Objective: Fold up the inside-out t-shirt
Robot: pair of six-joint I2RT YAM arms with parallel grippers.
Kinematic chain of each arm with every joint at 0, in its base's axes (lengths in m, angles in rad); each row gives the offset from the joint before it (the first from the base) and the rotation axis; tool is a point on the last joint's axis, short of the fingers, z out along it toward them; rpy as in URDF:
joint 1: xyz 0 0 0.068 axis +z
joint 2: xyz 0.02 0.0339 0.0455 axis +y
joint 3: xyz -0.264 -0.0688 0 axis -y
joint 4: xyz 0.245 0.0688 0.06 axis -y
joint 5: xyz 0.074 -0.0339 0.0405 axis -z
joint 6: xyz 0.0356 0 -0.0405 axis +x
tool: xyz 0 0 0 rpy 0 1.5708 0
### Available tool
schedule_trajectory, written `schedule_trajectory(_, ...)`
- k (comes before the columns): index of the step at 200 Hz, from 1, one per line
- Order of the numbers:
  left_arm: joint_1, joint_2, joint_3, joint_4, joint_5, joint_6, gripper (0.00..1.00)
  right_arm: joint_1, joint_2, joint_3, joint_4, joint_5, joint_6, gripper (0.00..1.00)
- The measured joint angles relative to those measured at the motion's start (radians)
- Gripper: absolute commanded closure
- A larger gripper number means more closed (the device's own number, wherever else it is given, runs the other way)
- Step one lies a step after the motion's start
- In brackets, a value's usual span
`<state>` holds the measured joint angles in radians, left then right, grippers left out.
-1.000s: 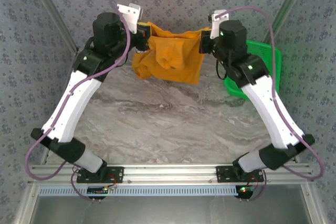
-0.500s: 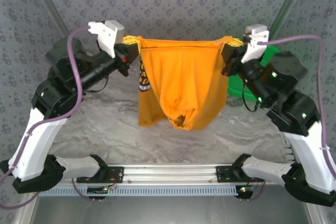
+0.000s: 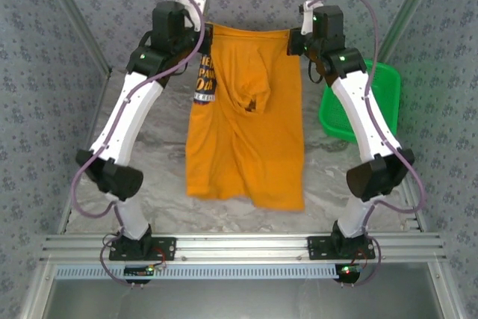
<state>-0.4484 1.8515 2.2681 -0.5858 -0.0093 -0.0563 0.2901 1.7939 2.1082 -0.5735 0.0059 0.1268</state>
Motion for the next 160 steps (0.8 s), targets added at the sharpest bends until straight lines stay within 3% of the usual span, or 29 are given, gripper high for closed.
schedule_trajectory(38,0.017,0.145,0.402,-0.110,0.026,0.029,1.00,0.003,0.032,0.238,-0.030,-0.005,0.000,1.00)
schedule_trajectory(60,0.023,0.105,0.439,-0.122,0.089,0.034,1.00,0.015,-0.050,0.243,-0.024,-0.003,0.000,1.00)
schedule_trajectory(73,0.023,0.042,0.362,-0.116,0.139,0.033,1.00,0.026,-0.141,0.153,0.006,0.000,-0.005,1.00)
schedule_trajectory(93,0.016,-0.132,0.035,-0.064,0.205,0.022,1.00,0.058,-0.332,-0.149,0.108,0.014,-0.032,1.00)
schedule_trajectory(115,-0.023,-0.367,-0.536,0.124,0.214,-0.034,1.00,0.115,-0.509,-0.528,0.186,0.056,-0.031,1.00)
schedule_trajectory(131,-0.090,-0.505,-0.957,0.247,0.177,-0.085,0.85,0.171,-0.608,-0.832,0.233,0.098,0.011,1.00)
schedule_trajectory(144,-0.170,-0.583,-1.262,0.333,0.132,-0.133,0.84,0.248,-0.685,-1.099,0.255,0.137,0.077,1.00)
schedule_trajectory(155,-0.239,-0.637,-1.486,0.389,0.095,-0.181,0.75,0.336,-0.758,-1.317,0.248,0.168,0.154,1.00)
schedule_trajectory(160,-0.270,-0.666,-1.582,0.420,0.083,-0.211,0.66,0.379,-0.793,-1.403,0.248,0.183,0.187,0.91)
